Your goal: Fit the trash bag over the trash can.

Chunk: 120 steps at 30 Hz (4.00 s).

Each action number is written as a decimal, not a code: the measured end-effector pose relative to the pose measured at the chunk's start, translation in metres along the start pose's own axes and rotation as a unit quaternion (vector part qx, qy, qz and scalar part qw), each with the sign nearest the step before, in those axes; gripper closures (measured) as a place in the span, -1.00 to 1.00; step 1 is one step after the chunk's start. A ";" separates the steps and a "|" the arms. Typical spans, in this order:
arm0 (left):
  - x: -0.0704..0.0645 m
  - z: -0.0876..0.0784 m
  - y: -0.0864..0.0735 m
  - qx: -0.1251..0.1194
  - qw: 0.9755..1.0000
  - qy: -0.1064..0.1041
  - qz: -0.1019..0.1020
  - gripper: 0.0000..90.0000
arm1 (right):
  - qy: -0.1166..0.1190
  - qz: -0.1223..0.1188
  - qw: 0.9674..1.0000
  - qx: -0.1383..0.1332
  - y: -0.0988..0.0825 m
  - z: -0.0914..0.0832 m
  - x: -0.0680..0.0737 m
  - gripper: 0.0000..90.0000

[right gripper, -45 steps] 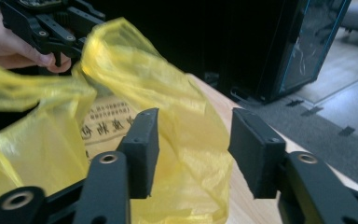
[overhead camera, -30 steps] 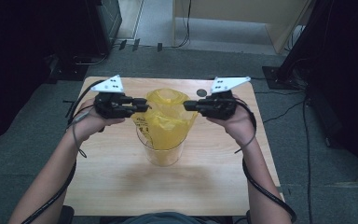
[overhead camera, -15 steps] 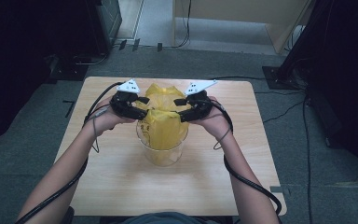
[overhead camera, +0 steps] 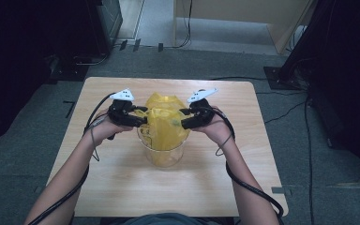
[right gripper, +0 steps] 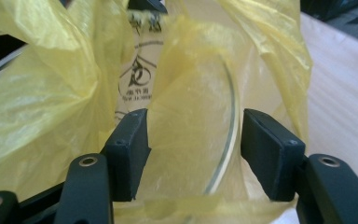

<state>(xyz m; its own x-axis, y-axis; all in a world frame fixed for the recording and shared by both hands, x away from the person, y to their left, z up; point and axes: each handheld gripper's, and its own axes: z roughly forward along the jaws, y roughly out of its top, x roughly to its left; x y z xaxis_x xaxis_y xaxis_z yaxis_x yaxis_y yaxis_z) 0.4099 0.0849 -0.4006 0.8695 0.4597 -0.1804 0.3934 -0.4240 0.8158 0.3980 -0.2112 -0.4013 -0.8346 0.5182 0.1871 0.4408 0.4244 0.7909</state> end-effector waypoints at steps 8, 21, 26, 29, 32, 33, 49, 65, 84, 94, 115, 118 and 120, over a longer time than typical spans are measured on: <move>-0.004 0.004 -0.013 -0.030 1.000 0.001 0.008 -0.03 | -0.014 -0.005 1.000 0.002 -0.009 0.004 0.000 -0.11; -0.014 -0.006 -0.020 -0.044 0.998 -0.027 0.018 -0.02 | 0.079 0.073 0.994 -0.022 -0.033 -0.009 -0.006 -0.42; -0.016 -0.015 -0.019 -0.058 0.998 -0.035 0.016 0.10 | 0.053 0.035 0.997 -0.033 -0.030 -0.021 -0.005 -0.23; -0.017 -0.020 -0.018 -0.060 0.997 -0.048 0.011 0.14 | 0.046 0.010 0.998 -0.036 -0.027 -0.029 -0.002 -0.21; -0.018 -0.027 -0.015 -0.067 0.997 -0.047 0.011 0.07 | 0.049 0.019 0.996 -0.066 -0.023 -0.039 -0.003 -0.36; -0.019 -0.029 -0.014 -0.066 0.997 -0.043 0.014 0.04 | 0.052 0.027 0.996 -0.073 -0.023 -0.042 -0.003 -0.35; -0.021 -0.044 -0.007 -0.097 0.995 -0.026 -0.013 0.03 | 0.043 0.003 0.997 -0.062 -0.017 -0.060 0.009 -0.21; -0.014 -0.033 0.047 -0.046 0.998 -0.027 0.016 0.35 | 0.032 0.009 0.998 -0.055 -0.003 -0.059 0.008 -0.11; -0.045 -0.035 0.010 0.018 0.998 -0.029 0.057 -0.21 | 0.043 -0.022 0.999 -0.010 -0.015 -0.066 0.033 -0.38; -0.064 -0.046 -0.016 -0.022 0.998 -0.028 0.055 -0.26 | 0.045 -0.030 0.998 0.010 -0.027 -0.073 0.044 -0.41; -0.049 -0.038 0.020 -0.041 0.997 -0.050 0.049 0.09 | 0.007 -0.047 0.998 -0.047 -0.007 -0.083 0.051 -0.38; -0.047 -0.035 0.028 -0.042 0.996 -0.052 0.051 0.06 | -0.001 -0.042 0.998 -0.051 -0.004 -0.081 0.052 -0.46; -0.048 -0.034 0.033 -0.042 0.996 -0.054 0.049 0.07 | 0.002 -0.044 0.998 -0.055 -0.001 -0.082 0.052 -0.33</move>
<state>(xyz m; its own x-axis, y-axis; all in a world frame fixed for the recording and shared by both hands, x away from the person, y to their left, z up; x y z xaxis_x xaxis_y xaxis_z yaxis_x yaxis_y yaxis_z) 0.3714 0.0753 -0.3460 0.9314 0.3310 -0.1513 0.2823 -0.3944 0.8745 0.3274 -0.2455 -0.3449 -0.8692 0.4806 0.1165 0.3278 0.3836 0.8634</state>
